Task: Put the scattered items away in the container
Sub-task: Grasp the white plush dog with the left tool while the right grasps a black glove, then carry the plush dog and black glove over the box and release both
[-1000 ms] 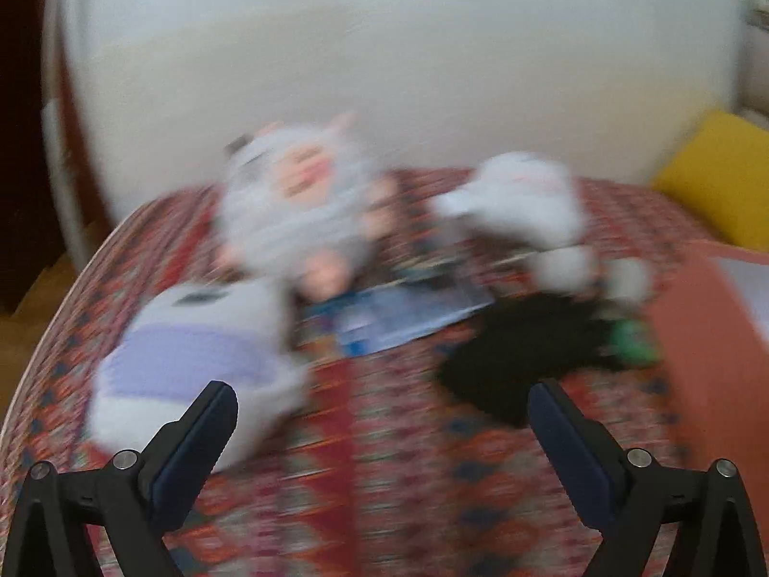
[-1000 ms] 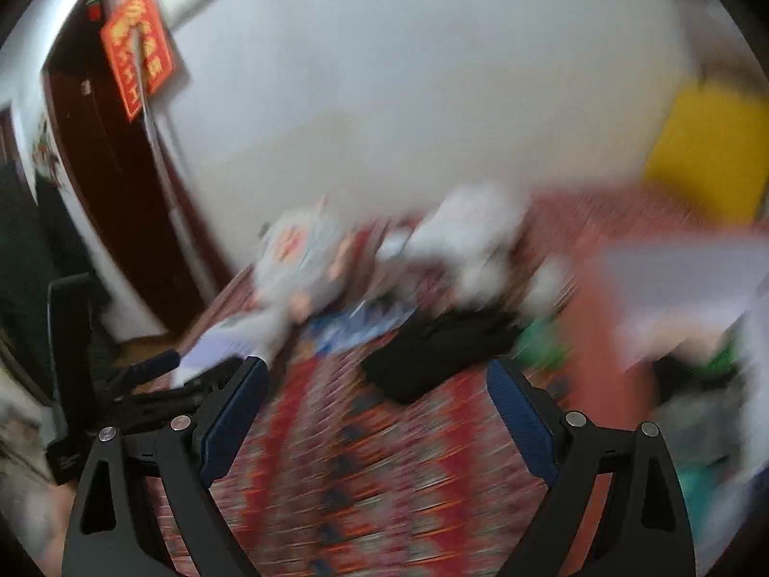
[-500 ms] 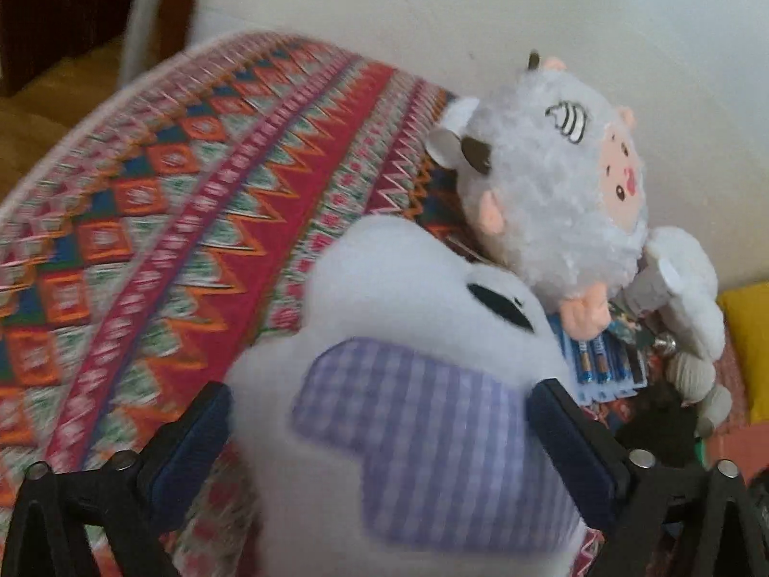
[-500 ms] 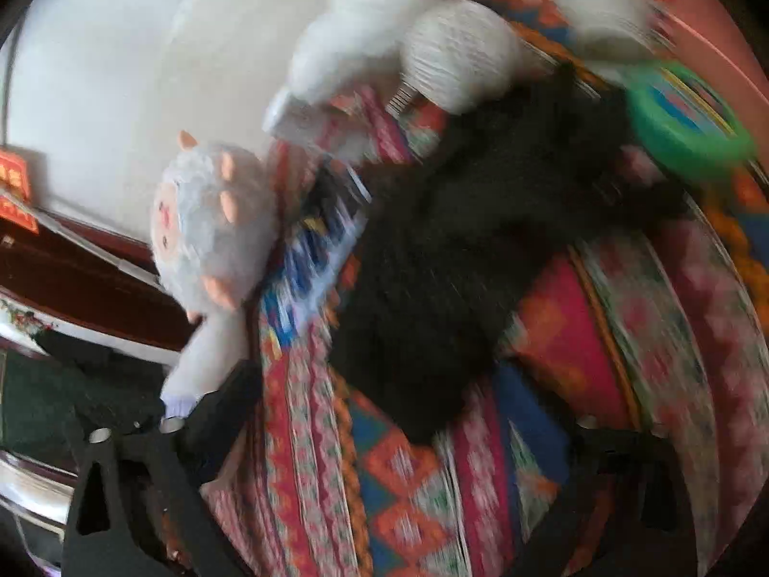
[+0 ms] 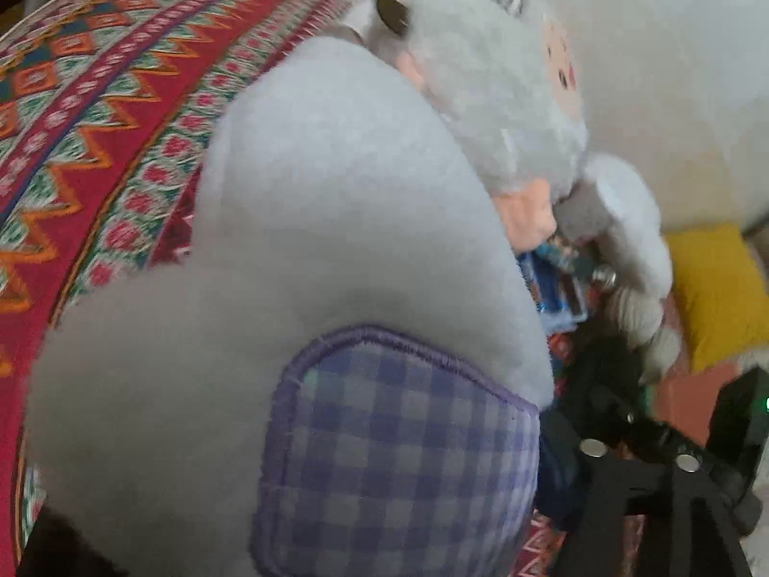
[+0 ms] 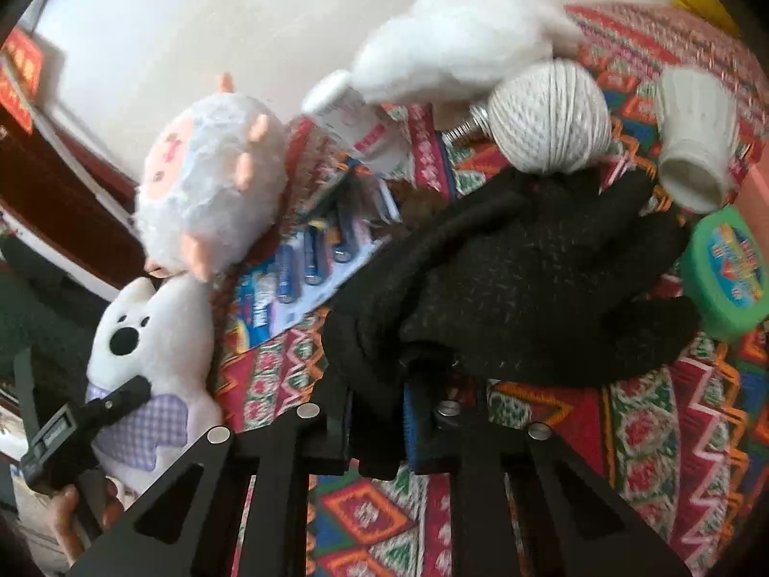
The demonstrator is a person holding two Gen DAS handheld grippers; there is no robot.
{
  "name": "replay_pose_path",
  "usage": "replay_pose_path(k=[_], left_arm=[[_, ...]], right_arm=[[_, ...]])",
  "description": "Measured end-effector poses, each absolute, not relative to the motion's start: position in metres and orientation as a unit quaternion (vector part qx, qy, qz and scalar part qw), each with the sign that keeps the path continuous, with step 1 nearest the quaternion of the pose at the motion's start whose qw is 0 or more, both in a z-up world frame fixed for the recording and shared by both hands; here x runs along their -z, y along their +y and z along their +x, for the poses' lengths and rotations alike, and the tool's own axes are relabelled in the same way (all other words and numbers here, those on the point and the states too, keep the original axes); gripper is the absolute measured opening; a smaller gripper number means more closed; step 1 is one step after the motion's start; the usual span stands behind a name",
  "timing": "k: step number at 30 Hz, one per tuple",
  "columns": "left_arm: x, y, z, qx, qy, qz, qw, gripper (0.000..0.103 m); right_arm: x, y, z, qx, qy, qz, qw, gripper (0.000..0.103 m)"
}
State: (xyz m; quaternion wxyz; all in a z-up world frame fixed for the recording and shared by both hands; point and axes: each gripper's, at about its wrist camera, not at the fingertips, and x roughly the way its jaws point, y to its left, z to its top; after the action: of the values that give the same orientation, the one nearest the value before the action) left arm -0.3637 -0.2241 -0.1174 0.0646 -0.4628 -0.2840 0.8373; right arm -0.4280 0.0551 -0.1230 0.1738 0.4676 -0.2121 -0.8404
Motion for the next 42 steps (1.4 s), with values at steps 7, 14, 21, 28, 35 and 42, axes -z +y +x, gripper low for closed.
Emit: replay_pose_path(k=[7,14,21,28,35,42], left_arm=[[0.052,-0.193,-0.308,-0.867,-0.274,-0.409,0.080,0.078],[-0.048,-0.174,-0.230,-0.916,-0.234,-0.311,0.101,0.079],[-0.125,-0.156,-0.163,-0.946,-0.209,-0.216,0.125,0.080],[-0.168,-0.123,-0.141,-0.954,-0.184,-0.167,0.170,0.080],[-0.164,-0.061,-0.163,-0.944,-0.161,-0.186,0.219,0.081],[-0.151,0.013,-0.191,-0.925,-0.138,-0.223,0.275,0.081]], right_arm=[[0.063,0.038,-0.375,0.843,-0.213,0.429,0.247,0.015],[-0.033,-0.009,-0.290,0.897,-0.094,0.303,0.307,0.015],[-0.113,-0.006,-0.191,0.938,-0.004,0.153,0.311,0.015],[-0.154,0.039,-0.139,0.956,0.014,0.077,0.284,0.015],[-0.176,0.111,-0.105,0.974,0.007,0.046,0.221,0.015],[-0.175,0.182,-0.111,0.989,-0.004,0.043,0.144,0.015]])
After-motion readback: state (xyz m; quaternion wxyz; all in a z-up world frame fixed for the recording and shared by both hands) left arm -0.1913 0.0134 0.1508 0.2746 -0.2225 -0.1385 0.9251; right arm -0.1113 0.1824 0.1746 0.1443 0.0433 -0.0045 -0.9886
